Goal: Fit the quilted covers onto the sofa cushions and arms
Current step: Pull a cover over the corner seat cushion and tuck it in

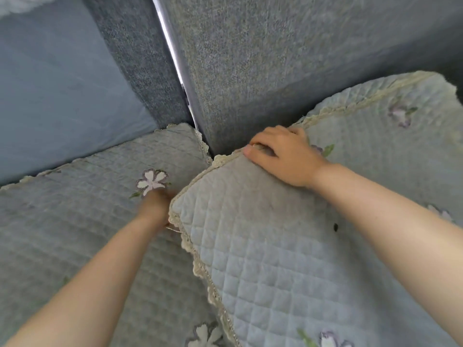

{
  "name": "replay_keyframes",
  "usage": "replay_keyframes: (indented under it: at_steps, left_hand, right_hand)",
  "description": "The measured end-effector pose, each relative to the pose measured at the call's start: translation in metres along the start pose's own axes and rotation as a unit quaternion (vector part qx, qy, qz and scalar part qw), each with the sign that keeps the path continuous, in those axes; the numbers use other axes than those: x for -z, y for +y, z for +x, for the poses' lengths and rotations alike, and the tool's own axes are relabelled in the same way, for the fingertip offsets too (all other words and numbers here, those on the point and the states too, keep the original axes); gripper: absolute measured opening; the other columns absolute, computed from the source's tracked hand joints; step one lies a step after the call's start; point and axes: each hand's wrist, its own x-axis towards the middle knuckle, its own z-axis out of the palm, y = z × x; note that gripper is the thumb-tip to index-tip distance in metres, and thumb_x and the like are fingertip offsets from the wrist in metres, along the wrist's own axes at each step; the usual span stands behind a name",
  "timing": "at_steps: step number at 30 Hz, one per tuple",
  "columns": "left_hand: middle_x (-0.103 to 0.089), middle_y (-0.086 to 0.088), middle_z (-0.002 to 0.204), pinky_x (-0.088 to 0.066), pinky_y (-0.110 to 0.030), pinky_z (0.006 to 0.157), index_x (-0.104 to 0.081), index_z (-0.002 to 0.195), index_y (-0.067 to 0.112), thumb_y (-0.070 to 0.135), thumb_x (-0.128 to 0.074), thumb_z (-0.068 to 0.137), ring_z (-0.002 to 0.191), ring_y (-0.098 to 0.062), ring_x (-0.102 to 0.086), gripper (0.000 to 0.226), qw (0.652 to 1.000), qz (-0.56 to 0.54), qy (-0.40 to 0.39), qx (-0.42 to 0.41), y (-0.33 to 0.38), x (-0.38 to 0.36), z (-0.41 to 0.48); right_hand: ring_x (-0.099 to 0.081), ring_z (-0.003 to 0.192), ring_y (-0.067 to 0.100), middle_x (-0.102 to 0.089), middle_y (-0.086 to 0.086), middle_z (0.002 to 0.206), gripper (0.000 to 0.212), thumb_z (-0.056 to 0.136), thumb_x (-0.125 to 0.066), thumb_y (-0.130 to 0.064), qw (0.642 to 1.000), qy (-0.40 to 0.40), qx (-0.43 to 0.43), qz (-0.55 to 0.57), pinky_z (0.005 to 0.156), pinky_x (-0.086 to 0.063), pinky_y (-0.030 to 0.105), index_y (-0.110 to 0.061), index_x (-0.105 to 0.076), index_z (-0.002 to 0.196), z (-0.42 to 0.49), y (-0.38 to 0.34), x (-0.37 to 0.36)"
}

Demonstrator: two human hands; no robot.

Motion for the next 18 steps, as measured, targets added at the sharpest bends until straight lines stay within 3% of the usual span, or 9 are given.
replay_keyframes:
  at_steps: [2, 4, 5, 7, 9, 10, 12, 15, 18]
  left_hand:
    - [-0.067, -0.011, 0.093, -0.053, -0.03, 0.076, -0.065, 0.089, 0.01, 0.021, -0.059, 0.093, 0.085, -0.021, -0.067, 0.013, 0.996, -0.051, 0.026, -0.075, 0.026, 0.005, -0.011]
    - [-0.072, -0.004, 0.093, -0.049, -0.018, 0.059, -0.07, 0.092, 0.012, 0.036, -0.053, 0.095, 0.067, -0.003, -0.067, 0.029, 0.987, -0.12, -0.015, -0.11, 0.055, 0.0, -0.026]
    - [-0.073, 0.0, 0.094, -0.047, -0.016, 0.06, -0.072, 0.092, 0.017, 0.045, -0.051, 0.093, 0.068, 0.001, -0.066, 0.034, 0.985, -0.089, -0.038, -0.142, 0.067, -0.005, -0.034]
    - [-0.072, 0.007, 0.096, -0.047, -0.021, 0.07, -0.071, 0.093, 0.027, 0.059, -0.055, 0.084, 0.084, -0.003, -0.065, 0.036, 0.964, 0.09, -0.062, -0.243, 0.083, -0.018, -0.047]
    - [-0.066, 0.008, 0.098, -0.044, -0.028, 0.071, -0.066, 0.103, 0.031, 0.061, -0.059, 0.08, 0.092, -0.013, -0.06, 0.038, 0.925, 0.245, -0.022, -0.29, 0.089, -0.025, -0.053]
    - [-0.064, 0.007, 0.097, -0.041, -0.028, 0.071, -0.064, 0.106, 0.029, 0.059, -0.06, 0.081, 0.093, -0.016, -0.058, 0.038, 0.921, 0.257, -0.012, -0.292, 0.089, -0.029, -0.052]
    - [-0.06, 0.008, 0.083, -0.039, -0.027, 0.066, -0.064, 0.097, 0.025, 0.051, -0.064, 0.083, 0.084, -0.015, -0.056, 0.03, 0.926, 0.227, -0.005, -0.302, 0.091, -0.032, -0.048]
    - [-0.049, 0.013, 0.066, -0.033, -0.019, 0.054, -0.061, 0.086, 0.017, 0.036, -0.068, 0.084, 0.066, -0.009, -0.046, 0.021, 0.917, 0.195, 0.016, -0.347, 0.09, -0.037, -0.044]
    - [-0.047, 0.011, 0.065, -0.027, -0.028, 0.057, -0.056, 0.083, 0.015, 0.027, -0.067, 0.086, 0.069, -0.016, -0.044, 0.017, 0.894, 0.176, 0.051, -0.408, 0.087, -0.044, -0.05]
  right_hand:
    - [-0.049, 0.108, 0.013, -0.06, -0.008, 0.108, 0.033, 0.097, -0.04, -0.046, 0.999, -0.009, 0.026, 0.031, 0.1, -0.026, 0.038, -0.026, -0.063, 0.109, -0.014, 0.009, 0.011]
    - [-0.05, 0.104, 0.02, -0.061, -0.001, 0.103, 0.03, 0.099, -0.042, -0.034, 0.999, 0.0, 0.052, -0.013, 0.094, -0.031, 0.037, -0.019, -0.068, 0.103, -0.004, 0.008, 0.017]
    - [-0.051, 0.101, 0.024, -0.061, 0.004, 0.099, 0.03, 0.099, -0.043, -0.029, 0.996, -0.001, 0.07, -0.059, 0.089, -0.033, 0.037, -0.014, -0.069, 0.098, 0.005, 0.006, 0.02]
    - [-0.053, 0.097, 0.03, -0.062, 0.011, 0.094, 0.029, 0.098, -0.044, -0.023, 0.99, 0.0, 0.099, -0.104, 0.081, -0.035, 0.039, -0.006, -0.067, 0.093, 0.017, 0.004, 0.025]
    - [-0.053, 0.097, 0.03, -0.061, 0.013, 0.095, 0.028, 0.098, -0.045, -0.022, 0.989, 0.018, 0.109, -0.095, 0.08, -0.035, 0.039, -0.005, -0.066, 0.092, 0.017, 0.007, 0.021]
    - [-0.052, 0.098, 0.029, -0.061, 0.011, 0.096, 0.028, 0.099, -0.044, -0.023, 0.991, 0.031, 0.099, -0.085, 0.081, -0.034, 0.039, -0.006, -0.066, 0.094, 0.013, 0.01, 0.016]
    - [-0.051, 0.102, 0.024, -0.06, 0.005, 0.1, 0.029, 0.099, -0.043, -0.029, 0.993, 0.076, 0.059, -0.067, 0.087, -0.031, 0.038, -0.012, -0.066, 0.098, 0.006, 0.014, 0.006]
    - [-0.047, 0.107, 0.019, -0.057, -0.001, 0.105, 0.03, 0.094, -0.048, -0.045, 0.984, 0.153, -0.097, 0.0, 0.091, -0.03, 0.039, -0.02, -0.063, 0.099, -0.007, 0.03, 0.003]
    - [-0.038, 0.12, 0.021, -0.049, -0.002, 0.123, 0.045, 0.087, -0.05, -0.059, 0.963, 0.155, -0.22, 0.024, 0.097, -0.026, 0.041, -0.025, -0.058, 0.115, -0.041, 0.049, 0.002]
